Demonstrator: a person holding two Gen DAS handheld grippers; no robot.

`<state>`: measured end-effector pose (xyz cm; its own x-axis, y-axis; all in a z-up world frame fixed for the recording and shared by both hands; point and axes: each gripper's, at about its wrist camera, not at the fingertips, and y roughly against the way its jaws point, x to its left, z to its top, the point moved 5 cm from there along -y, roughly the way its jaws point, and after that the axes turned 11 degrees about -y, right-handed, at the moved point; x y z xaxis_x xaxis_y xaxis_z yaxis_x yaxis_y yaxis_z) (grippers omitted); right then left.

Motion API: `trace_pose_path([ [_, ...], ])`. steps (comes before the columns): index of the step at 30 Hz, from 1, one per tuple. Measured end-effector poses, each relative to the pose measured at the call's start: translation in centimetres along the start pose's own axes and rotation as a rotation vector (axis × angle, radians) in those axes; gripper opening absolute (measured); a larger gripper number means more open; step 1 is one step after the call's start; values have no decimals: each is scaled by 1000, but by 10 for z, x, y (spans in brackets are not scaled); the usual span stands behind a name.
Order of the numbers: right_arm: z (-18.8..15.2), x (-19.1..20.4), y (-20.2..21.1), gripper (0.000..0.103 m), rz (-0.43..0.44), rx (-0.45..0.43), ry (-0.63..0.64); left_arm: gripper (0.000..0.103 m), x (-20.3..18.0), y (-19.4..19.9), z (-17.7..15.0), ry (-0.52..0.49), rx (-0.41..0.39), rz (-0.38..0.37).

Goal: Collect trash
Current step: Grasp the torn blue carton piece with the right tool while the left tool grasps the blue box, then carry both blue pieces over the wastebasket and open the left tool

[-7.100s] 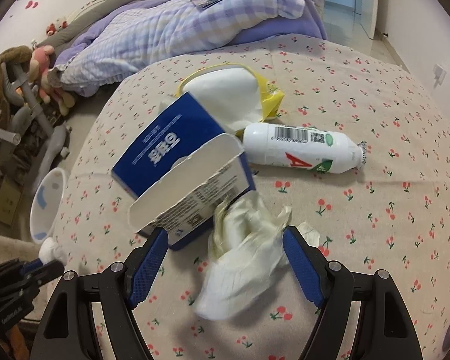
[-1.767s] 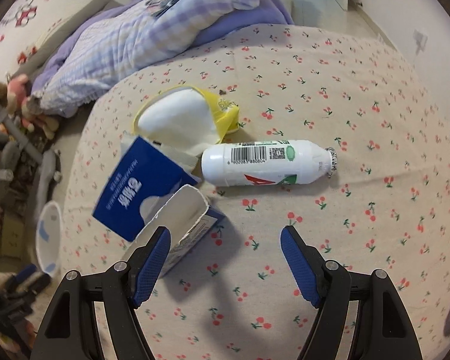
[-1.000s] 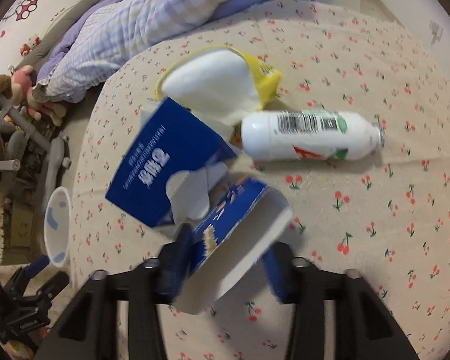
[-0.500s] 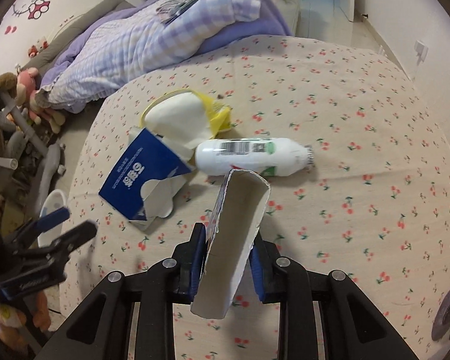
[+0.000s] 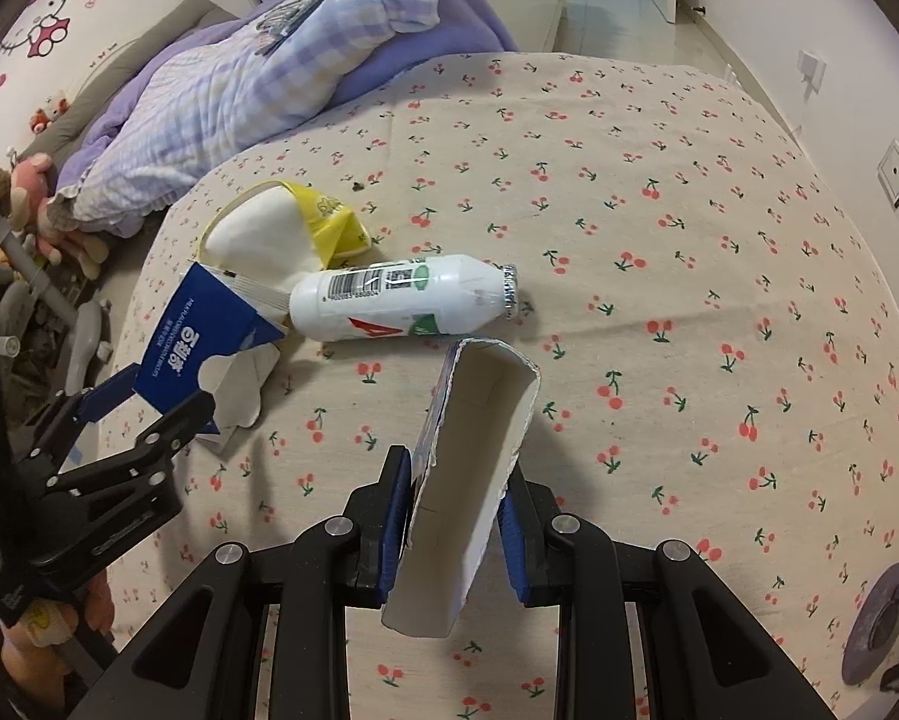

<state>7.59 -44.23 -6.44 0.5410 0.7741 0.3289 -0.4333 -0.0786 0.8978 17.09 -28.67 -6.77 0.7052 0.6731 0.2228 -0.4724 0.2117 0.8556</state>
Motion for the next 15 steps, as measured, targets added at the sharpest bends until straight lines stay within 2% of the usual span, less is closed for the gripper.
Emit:
trace_pose_path([
  [10, -4, 4, 4, 28, 5, -4, 12, 60, 0, 9, -4, -7, -13, 17],
  [15, -5, 8, 8, 28, 15, -12, 21, 59, 7, 21, -11, 8, -24, -7],
])
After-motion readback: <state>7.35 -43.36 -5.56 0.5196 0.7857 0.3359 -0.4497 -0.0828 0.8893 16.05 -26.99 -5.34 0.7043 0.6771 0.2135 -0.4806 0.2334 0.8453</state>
